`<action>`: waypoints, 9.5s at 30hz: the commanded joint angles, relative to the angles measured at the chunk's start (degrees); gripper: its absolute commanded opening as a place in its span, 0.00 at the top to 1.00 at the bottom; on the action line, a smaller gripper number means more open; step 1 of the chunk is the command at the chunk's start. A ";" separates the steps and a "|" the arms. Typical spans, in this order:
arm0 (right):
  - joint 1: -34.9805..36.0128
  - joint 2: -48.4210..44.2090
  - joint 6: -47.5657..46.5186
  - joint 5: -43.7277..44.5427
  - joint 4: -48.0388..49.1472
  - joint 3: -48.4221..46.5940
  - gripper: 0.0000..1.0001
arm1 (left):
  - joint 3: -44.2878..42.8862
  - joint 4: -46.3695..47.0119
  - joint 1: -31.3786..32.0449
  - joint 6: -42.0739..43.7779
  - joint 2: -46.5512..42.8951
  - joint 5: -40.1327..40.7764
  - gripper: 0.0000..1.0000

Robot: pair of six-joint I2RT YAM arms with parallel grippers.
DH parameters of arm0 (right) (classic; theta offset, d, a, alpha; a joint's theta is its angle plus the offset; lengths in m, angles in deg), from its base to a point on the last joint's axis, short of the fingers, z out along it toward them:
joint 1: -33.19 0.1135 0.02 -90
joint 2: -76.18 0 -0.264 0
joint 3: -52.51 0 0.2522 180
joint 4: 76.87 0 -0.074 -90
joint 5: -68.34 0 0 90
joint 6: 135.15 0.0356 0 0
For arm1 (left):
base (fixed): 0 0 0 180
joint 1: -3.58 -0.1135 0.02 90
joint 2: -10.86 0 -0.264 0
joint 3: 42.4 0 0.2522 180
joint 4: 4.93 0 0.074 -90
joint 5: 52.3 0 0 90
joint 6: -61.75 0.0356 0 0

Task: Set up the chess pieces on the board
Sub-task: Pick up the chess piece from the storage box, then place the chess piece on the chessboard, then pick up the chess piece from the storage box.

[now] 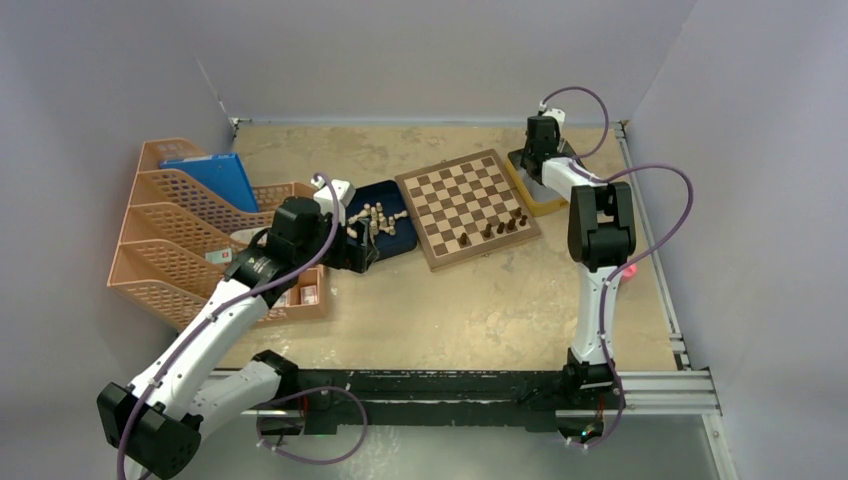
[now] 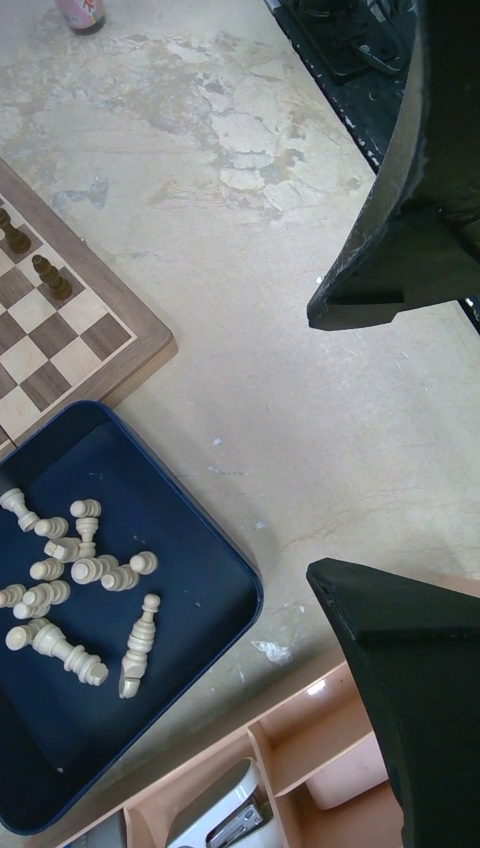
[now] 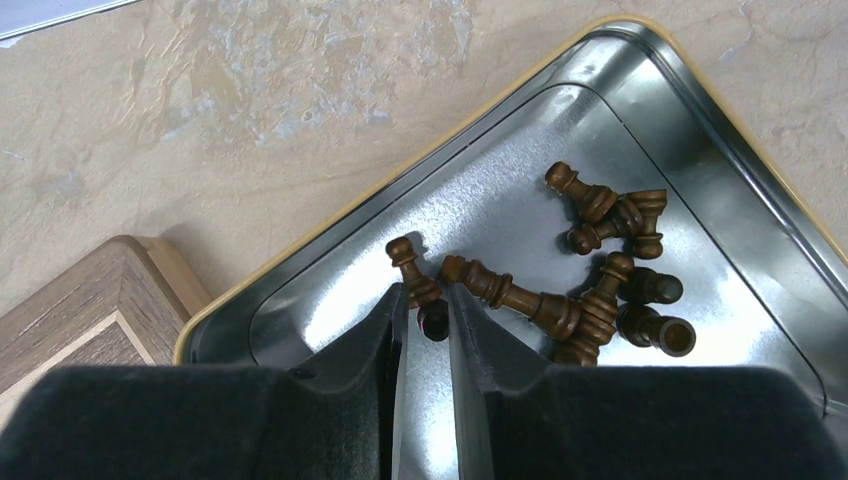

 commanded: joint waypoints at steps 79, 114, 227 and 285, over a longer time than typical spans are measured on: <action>15.92 -25.33 12.79 7.57 -12.23 21.90 0.87 | -1.10 1.95 0.30 0.23 -1.26 -5.81 0.15; 15.91 -24.02 10.38 9.15 -16.65 21.23 0.81 | -1.07 1.82 0.46 0.23 -1.52 -4.41 0.15; -8.60 -5.84 3.28 0.88 -0.14 5.31 0.58 | -1.09 1.29 0.57 0.23 0.38 1.02 0.15; -8.70 -7.36 4.35 1.75 -3.06 5.15 0.83 | -1.27 0.97 0.57 0.14 -1.60 1.51 0.16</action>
